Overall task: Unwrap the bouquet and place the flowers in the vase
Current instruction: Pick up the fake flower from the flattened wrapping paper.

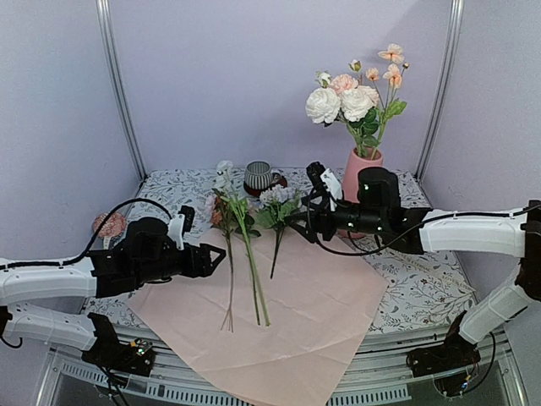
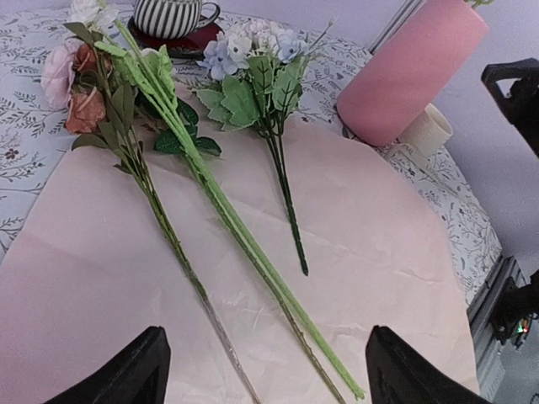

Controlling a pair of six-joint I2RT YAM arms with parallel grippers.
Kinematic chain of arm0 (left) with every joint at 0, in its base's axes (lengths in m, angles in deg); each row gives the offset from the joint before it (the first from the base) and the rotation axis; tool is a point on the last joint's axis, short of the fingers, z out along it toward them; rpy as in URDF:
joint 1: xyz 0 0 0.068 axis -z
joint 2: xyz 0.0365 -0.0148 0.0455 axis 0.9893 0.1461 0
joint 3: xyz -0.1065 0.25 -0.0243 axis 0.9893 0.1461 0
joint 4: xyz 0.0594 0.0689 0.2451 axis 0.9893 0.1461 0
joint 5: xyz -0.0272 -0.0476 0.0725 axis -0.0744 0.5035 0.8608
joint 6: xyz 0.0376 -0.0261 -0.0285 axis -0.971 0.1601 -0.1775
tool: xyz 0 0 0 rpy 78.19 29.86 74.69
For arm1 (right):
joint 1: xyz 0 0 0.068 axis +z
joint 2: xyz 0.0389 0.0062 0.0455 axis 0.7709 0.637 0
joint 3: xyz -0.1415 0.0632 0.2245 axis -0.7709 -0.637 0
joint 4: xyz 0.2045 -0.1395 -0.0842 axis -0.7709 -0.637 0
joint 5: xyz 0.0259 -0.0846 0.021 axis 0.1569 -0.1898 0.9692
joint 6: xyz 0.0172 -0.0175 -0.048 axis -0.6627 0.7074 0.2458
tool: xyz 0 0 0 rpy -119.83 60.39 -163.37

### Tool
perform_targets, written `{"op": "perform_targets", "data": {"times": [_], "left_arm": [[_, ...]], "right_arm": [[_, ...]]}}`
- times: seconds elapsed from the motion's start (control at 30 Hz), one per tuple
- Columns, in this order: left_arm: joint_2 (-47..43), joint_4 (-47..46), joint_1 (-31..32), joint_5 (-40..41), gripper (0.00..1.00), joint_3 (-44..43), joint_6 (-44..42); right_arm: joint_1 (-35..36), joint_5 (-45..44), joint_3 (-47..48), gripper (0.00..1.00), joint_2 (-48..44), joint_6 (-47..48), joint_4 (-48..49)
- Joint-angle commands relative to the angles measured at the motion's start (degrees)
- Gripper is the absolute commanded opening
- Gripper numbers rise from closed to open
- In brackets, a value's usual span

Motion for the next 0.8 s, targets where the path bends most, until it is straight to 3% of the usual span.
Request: {"op": "perform_targets", "data": {"times": [0.0,0.13,0.4,0.53,0.77], "left_arm": [[2.07,1.04,-1.35,-2.51,0.8,0.77,1.56],[5.64,0.33,-1.8,-4.79,0.78,0.13,2.44],[12.19,-4.15,-2.03,-6.13,0.76,0.86,6.92],[16.51,-4.82,-2.59,-6.11,0.62,-1.12,9.25],[24.13,0.6,-4.14,-6.07,0.5,-8.26,8.26]], "right_arm": [[0.38,-0.72,-6.23,0.84,3.77,-3.71,14.26],[0.32,-5.84,-13.3,0.84,6.76,-4.71,24.77],[0.33,-13.96,-19.84,0.81,6.74,-6.15,34.06],[0.33,-13.74,-19.92,0.81,6.56,-5.7,34.5],[0.32,-11.03,-19.15,0.81,7.46,-5.43,34.61]]}}
